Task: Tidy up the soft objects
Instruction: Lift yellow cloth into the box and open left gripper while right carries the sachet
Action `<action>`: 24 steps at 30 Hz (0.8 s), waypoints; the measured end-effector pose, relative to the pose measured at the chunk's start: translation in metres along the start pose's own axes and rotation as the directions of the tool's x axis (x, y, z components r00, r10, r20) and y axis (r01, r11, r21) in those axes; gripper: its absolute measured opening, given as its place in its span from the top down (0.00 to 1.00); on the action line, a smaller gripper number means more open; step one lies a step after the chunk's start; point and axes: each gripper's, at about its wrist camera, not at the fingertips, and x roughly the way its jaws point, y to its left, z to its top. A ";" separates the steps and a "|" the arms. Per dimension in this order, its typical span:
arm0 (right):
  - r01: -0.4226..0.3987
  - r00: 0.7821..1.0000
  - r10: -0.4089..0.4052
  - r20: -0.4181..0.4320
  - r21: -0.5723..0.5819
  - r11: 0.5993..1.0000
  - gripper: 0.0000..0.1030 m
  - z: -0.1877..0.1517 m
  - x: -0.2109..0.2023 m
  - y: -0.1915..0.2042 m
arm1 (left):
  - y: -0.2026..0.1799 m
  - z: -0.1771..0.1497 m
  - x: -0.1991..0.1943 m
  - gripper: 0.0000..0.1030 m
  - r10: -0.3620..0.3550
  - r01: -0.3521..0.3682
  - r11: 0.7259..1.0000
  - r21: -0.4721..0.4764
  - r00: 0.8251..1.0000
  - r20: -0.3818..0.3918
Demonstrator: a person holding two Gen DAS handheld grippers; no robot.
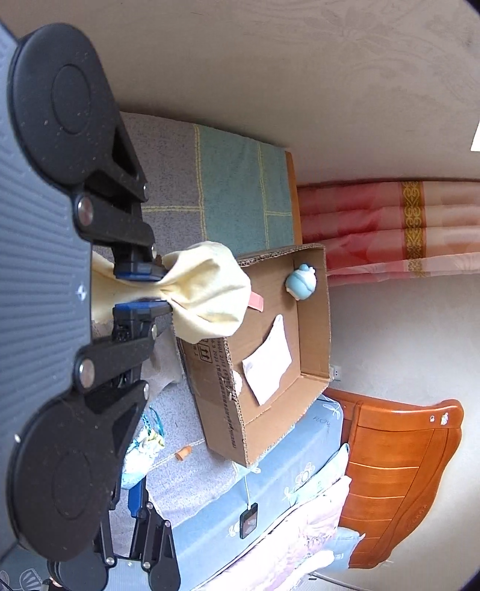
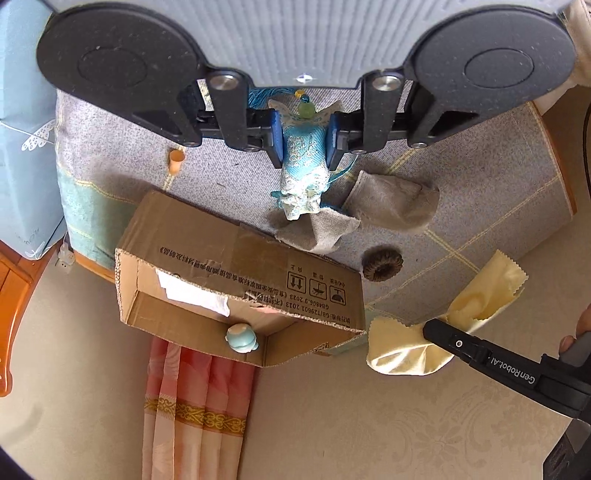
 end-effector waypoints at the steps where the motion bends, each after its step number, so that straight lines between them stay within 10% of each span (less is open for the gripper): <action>1: -0.002 1.000 0.002 0.006 0.000 1.000 0.74 0.002 -0.003 -0.001 | -0.001 0.003 0.000 0.92 -0.008 0.008 1.000 0.001 1.000 0.004; 22: 0.103 0.982 -0.103 0.159 0.010 0.995 0.75 0.065 -0.047 -0.054 | -0.040 0.127 0.074 0.91 -0.085 0.082 0.995 0.051 0.993 0.076; 24: 0.118 0.980 -0.119 0.162 0.011 0.993 0.75 0.070 -0.046 -0.059 | -0.040 0.128 0.088 0.78 -0.093 0.092 0.996 0.022 0.993 0.075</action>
